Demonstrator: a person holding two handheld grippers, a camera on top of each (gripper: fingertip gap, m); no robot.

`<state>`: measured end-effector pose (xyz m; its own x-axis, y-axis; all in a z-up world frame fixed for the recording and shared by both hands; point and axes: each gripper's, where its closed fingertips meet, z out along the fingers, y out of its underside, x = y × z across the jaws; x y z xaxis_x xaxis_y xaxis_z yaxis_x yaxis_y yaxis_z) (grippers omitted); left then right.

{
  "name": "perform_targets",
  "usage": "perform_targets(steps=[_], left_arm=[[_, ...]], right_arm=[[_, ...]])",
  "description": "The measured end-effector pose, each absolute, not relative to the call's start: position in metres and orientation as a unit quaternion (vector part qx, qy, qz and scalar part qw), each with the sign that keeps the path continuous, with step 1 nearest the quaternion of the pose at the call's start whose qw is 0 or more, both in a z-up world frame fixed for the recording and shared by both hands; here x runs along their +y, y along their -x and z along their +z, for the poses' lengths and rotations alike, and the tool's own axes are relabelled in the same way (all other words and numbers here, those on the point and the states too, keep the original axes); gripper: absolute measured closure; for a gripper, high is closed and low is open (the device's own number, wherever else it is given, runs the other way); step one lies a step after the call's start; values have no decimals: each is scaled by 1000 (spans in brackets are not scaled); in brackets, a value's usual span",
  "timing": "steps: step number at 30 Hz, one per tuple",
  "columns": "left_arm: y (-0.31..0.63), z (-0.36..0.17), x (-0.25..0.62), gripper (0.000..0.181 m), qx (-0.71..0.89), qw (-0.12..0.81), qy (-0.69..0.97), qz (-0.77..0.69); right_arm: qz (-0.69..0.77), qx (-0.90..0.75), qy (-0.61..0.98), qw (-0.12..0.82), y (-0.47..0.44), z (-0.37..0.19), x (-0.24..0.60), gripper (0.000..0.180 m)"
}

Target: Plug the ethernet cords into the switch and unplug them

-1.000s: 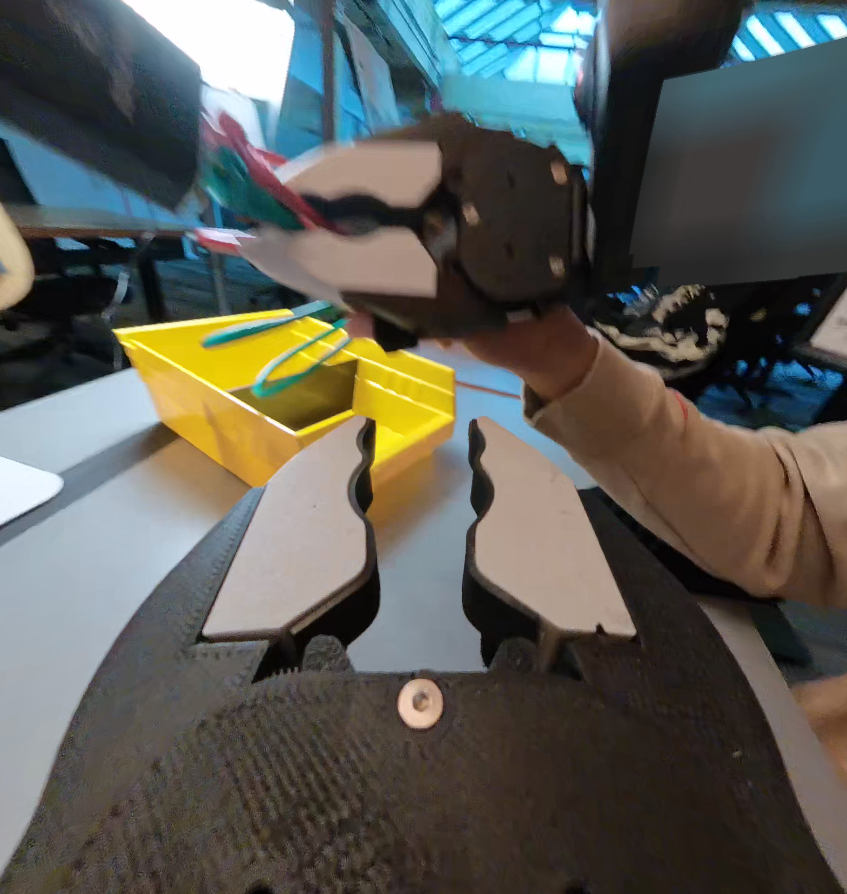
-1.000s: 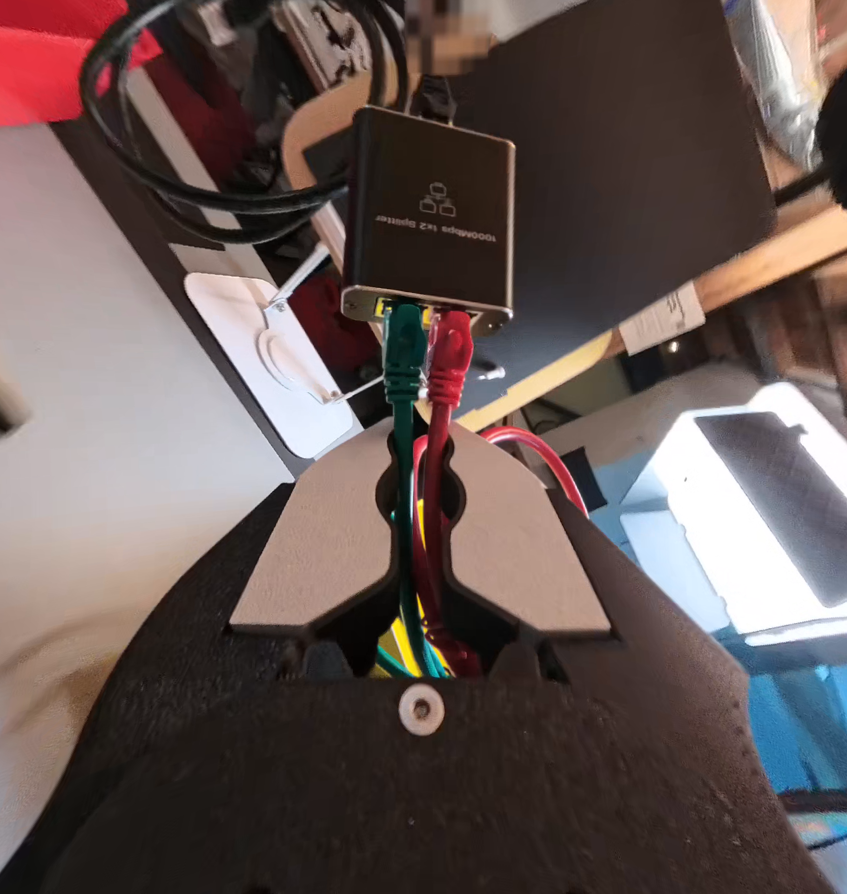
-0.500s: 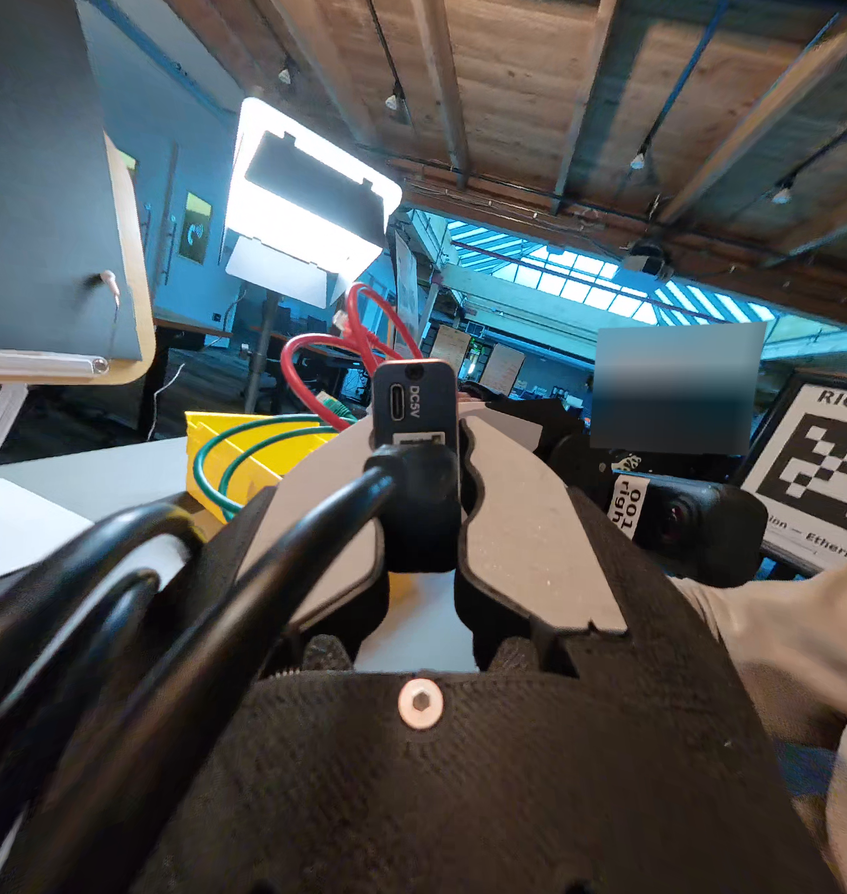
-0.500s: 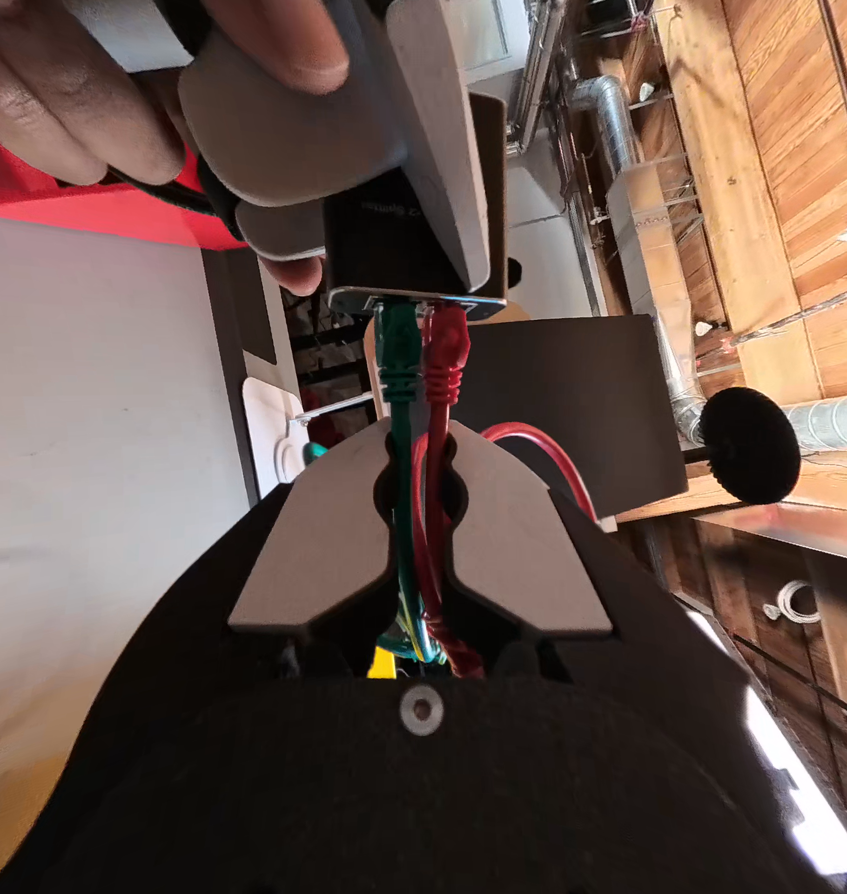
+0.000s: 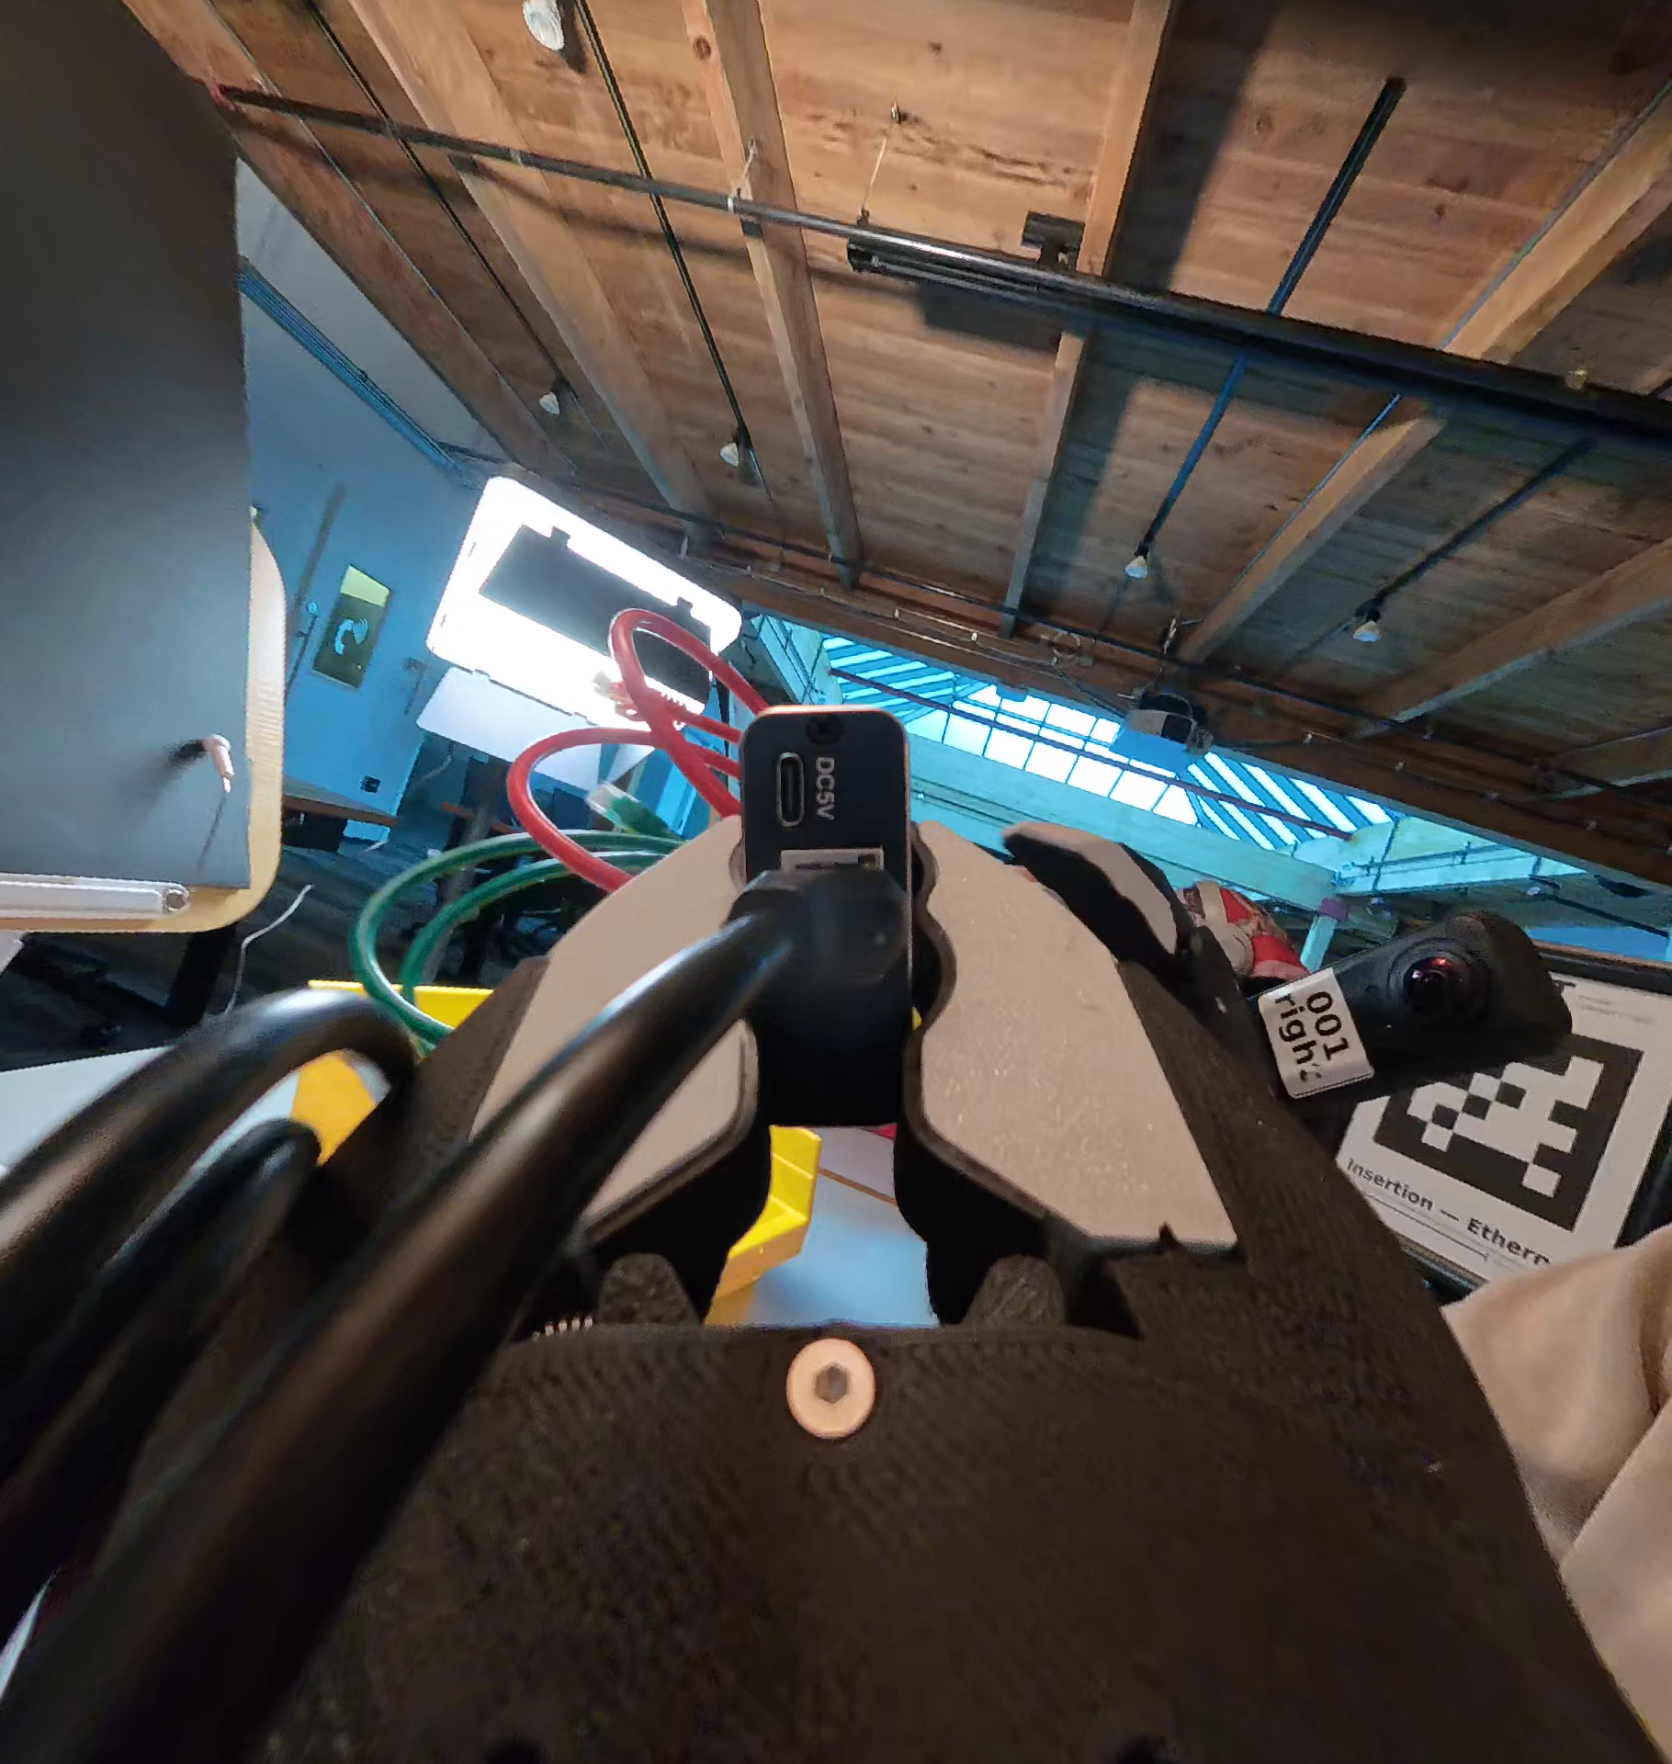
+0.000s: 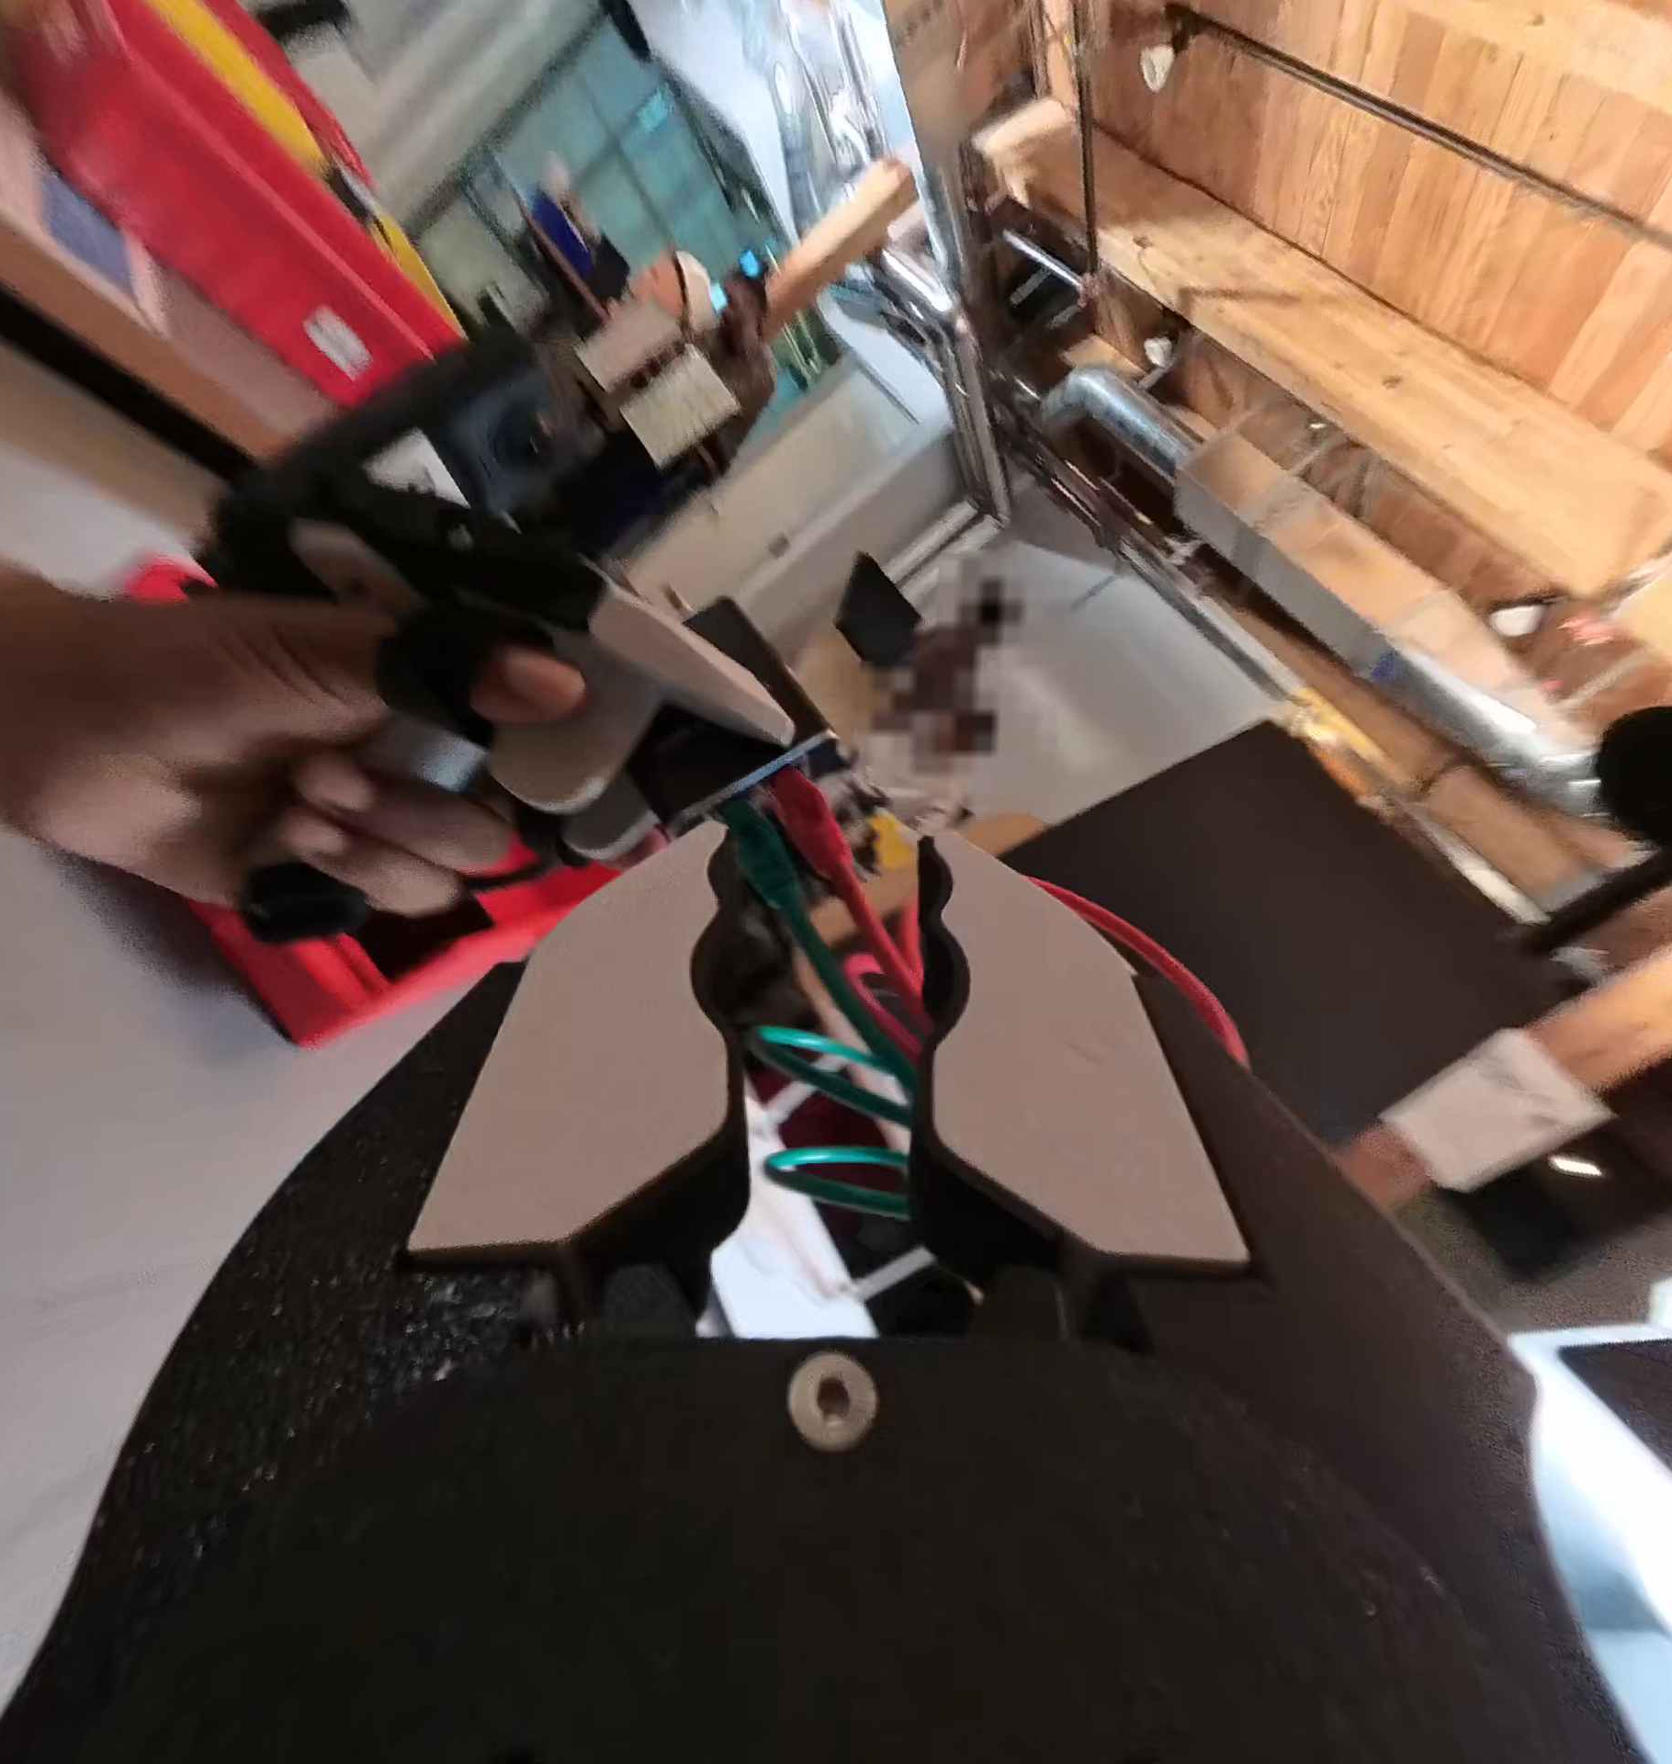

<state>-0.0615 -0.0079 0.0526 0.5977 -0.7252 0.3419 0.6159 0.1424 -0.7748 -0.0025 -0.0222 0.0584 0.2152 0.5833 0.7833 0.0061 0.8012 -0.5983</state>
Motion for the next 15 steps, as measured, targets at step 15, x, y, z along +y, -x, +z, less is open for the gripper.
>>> perform_targets(steps=[15], left_arm=[[48,57,-19,153,75,752,429,-494]], right_arm=[[677,-459,418,395,27,31,-28,147]])
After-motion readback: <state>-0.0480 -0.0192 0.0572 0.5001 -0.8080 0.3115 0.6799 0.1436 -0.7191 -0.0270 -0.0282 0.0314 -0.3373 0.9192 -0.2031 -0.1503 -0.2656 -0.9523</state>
